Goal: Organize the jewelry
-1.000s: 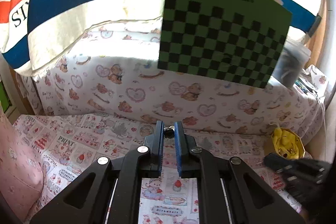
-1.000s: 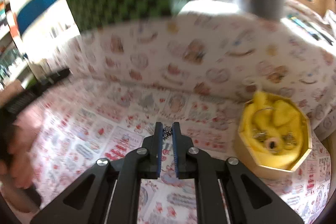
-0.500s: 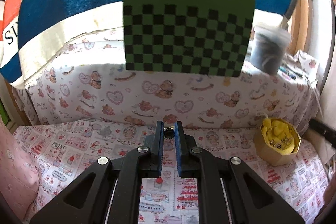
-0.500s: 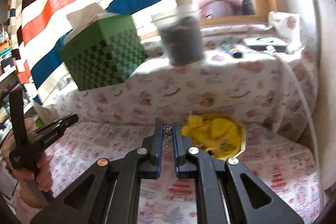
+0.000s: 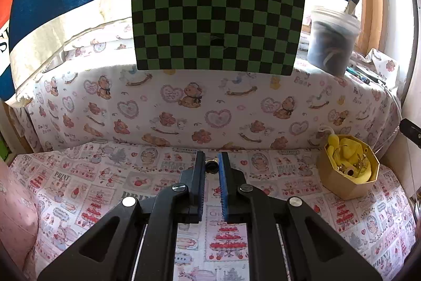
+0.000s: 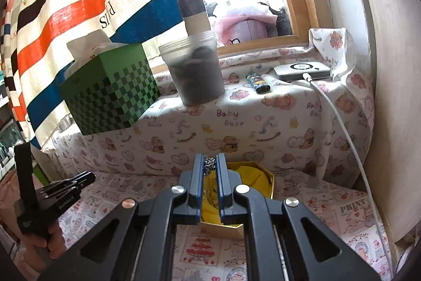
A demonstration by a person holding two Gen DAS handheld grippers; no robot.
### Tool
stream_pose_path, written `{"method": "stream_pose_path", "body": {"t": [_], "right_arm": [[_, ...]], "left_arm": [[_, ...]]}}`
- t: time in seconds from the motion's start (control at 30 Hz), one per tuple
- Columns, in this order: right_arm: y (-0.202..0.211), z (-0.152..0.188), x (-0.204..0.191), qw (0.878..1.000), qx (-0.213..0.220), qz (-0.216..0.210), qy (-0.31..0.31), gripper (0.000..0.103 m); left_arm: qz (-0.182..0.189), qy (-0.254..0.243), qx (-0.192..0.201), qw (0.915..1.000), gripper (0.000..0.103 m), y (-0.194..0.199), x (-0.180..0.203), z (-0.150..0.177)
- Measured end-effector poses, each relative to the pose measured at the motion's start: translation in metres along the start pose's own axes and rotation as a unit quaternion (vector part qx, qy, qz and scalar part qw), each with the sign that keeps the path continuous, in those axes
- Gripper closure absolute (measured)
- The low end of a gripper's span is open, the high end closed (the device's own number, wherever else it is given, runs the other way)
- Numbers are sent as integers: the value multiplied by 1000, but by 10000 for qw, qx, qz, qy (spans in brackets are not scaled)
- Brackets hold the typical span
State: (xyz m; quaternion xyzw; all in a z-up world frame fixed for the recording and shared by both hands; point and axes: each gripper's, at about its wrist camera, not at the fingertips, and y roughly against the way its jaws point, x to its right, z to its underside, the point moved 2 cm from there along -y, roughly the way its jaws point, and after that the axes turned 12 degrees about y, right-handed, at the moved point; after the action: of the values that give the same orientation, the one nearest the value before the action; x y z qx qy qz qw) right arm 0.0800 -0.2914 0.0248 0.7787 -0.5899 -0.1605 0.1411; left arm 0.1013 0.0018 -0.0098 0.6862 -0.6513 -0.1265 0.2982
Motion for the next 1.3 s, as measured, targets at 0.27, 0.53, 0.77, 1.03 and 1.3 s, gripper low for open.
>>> {"method": "stream_pose_path", "body": {"t": [0.27,0.53,0.77,1.03,1.3], "right_arm": [[0,0,9,9997,146,73,-167,95],[-15,0,21,9994,204,55,-267,95],[-41,8,31,9986,-50,-231,-465,95],[-61,20,55,9877,-362,-970,-1172,95],[-66,23,61,9858,-470,-977,-1286,94]], "left_arm": [[-87,-53,-72,9999,94,-9,0,7],[-10,-102,-93,9999,94,-9,1,7],[145,-134,-149,9997,94,-5,8,8],[533,-113,-343,9979,94,1,29,0],[921,-440,-512,9935,94,3,84,-6]]}}
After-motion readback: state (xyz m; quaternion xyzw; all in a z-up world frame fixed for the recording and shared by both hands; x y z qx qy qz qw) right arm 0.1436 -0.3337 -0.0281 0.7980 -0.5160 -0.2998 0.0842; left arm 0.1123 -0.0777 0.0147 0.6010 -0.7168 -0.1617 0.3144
